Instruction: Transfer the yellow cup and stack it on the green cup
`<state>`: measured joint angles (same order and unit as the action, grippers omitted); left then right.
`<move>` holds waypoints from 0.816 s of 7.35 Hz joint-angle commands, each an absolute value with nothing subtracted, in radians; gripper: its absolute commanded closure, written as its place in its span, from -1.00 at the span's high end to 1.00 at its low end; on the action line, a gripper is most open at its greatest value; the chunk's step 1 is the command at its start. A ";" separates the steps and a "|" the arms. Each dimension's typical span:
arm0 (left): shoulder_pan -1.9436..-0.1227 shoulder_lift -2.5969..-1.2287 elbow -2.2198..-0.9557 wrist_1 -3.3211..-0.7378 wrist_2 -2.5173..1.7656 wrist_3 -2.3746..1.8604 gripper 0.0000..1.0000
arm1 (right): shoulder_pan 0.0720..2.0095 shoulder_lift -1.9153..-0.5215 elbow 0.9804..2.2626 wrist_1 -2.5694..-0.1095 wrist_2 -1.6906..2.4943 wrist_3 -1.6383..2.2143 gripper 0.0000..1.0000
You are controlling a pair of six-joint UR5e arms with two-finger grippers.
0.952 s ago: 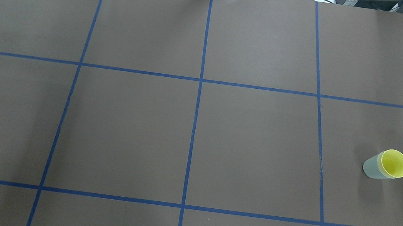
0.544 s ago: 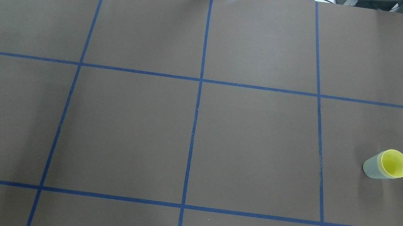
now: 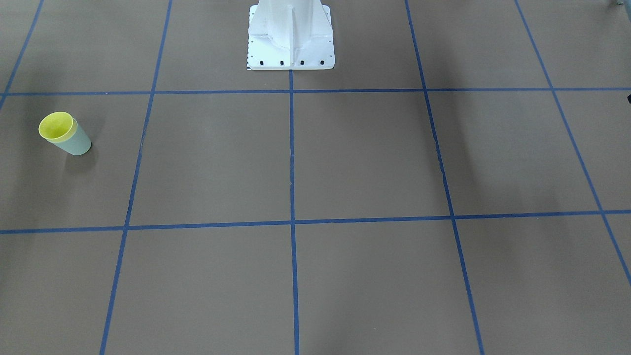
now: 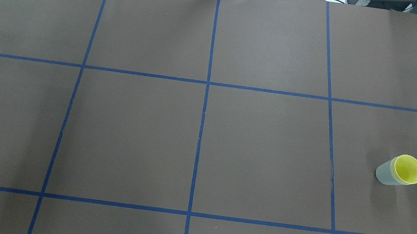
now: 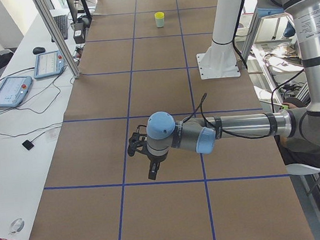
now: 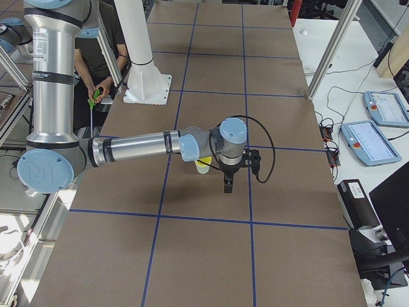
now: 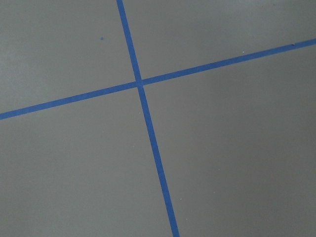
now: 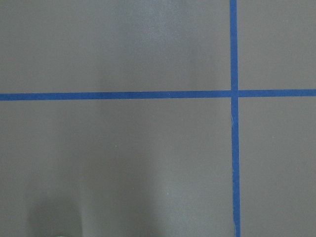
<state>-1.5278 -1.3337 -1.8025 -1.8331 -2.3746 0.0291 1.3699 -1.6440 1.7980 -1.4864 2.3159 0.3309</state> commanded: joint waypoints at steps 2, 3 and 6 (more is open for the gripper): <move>-1.528 -1.333 -1.805 -1.833 -2.375 0.029 1.00 | 1.370 -1.643 1.804 -1.486 2.325 0.328 1.00; -1.528 -1.333 -1.807 -1.833 -2.375 0.029 1.00 | 1.370 -1.643 1.799 -1.486 2.374 0.330 1.00; -1.528 -1.333 -1.807 -1.833 -2.375 0.029 1.00 | 1.370 -1.643 1.801 -1.486 2.393 0.330 1.00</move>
